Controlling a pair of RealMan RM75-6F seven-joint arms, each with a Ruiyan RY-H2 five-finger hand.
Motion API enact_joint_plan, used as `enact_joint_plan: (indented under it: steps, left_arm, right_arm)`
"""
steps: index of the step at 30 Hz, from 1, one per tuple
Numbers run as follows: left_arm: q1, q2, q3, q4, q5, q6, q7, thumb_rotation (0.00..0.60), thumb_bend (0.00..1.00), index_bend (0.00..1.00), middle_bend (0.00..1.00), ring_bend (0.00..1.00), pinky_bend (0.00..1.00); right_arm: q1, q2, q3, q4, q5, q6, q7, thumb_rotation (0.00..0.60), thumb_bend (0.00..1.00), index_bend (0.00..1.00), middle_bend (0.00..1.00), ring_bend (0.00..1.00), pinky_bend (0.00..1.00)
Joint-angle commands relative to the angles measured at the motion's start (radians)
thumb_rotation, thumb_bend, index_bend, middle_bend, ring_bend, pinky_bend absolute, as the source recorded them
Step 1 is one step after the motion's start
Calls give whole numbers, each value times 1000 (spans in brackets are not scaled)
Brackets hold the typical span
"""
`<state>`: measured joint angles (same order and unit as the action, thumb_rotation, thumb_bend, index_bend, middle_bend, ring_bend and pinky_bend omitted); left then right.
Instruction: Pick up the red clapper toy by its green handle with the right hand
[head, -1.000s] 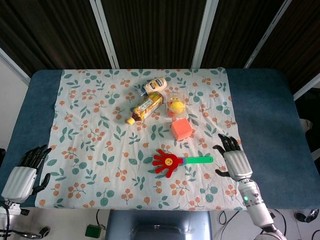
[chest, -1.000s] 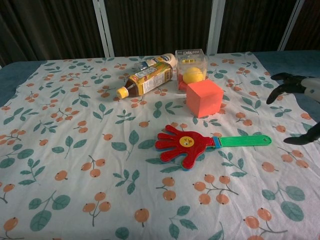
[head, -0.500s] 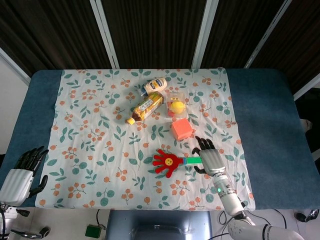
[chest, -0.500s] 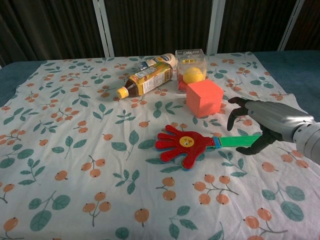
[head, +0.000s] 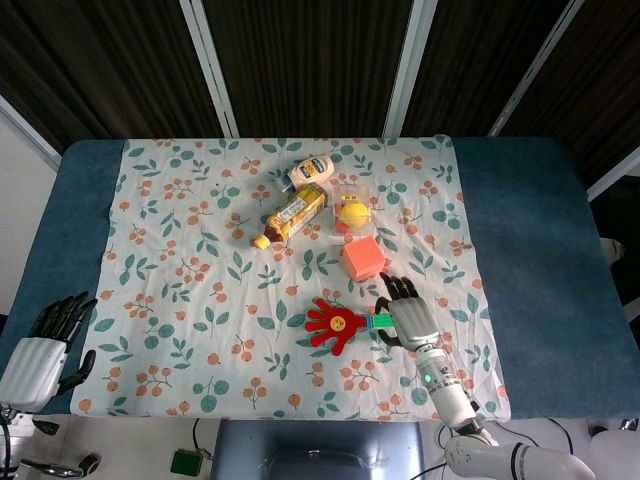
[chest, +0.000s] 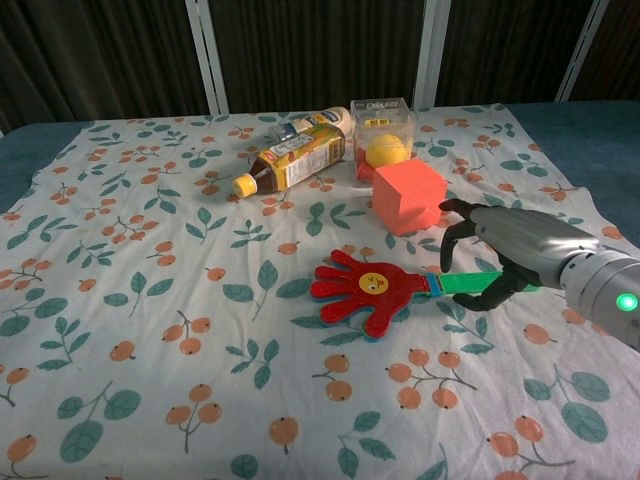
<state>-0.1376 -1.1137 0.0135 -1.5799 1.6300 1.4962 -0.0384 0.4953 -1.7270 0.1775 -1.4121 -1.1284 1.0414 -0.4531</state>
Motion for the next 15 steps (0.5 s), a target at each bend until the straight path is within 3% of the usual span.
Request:
enact_joint_plan:
  steps: [1, 15]
  left_arm:
    - [0, 0, 1, 0, 0, -1, 1, 600, 469, 0, 0, 0, 95]
    - [0, 3, 1, -2, 3, -1, -2, 600, 469, 0, 0, 0, 95]
  right_arm:
    - [3, -2, -2, 4, 2, 2, 3, 600, 389, 572, 0, 0, 0]
    - [16, -7, -11, 11, 31, 5, -2, 600, 390, 599, 0, 0, 0]
